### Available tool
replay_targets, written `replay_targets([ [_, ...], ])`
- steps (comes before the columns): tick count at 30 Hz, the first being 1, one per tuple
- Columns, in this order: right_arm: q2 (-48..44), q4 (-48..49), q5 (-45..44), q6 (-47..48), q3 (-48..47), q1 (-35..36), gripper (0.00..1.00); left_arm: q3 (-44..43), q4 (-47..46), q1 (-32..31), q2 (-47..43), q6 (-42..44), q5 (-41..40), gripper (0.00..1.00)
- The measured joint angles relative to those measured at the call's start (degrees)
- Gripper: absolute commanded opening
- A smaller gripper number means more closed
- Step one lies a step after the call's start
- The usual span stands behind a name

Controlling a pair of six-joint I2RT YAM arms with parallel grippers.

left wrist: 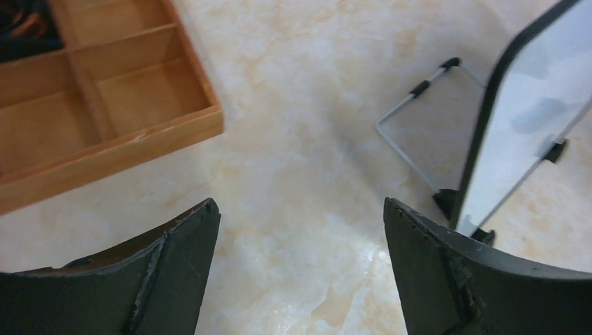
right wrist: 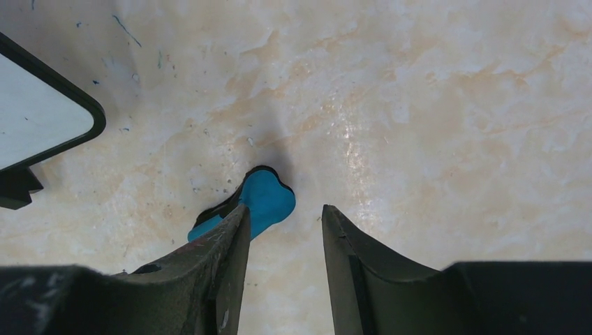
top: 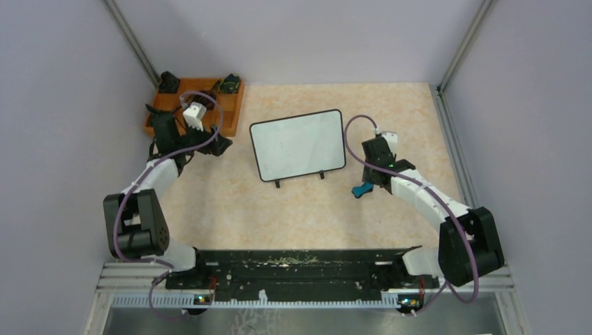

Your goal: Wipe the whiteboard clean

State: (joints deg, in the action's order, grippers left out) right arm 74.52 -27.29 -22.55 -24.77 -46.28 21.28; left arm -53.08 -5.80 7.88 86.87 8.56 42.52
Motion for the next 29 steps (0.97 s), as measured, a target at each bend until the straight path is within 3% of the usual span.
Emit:
replay_targets([
  [4, -0.3, 1.1, 0.0, -0.4, 0.6, 0.0, 0.43, 5.4, -4.9, -0.1, -2.5, -1.7, -10.4, 0.99],
  [14, -1.1, 3.1, -1.3, -1.8, 2.3, 0.0, 0.43, 17.8, -13.2, -1.4, -6.3, -5.2, -25.9, 1.0],
  [29, -2.9, 6.0, -1.9, -2.3, 4.8, 0.0, 0.43, 27.6, -25.8, -2.8, -8.5, -6.9, -30.2, 1.0],
])
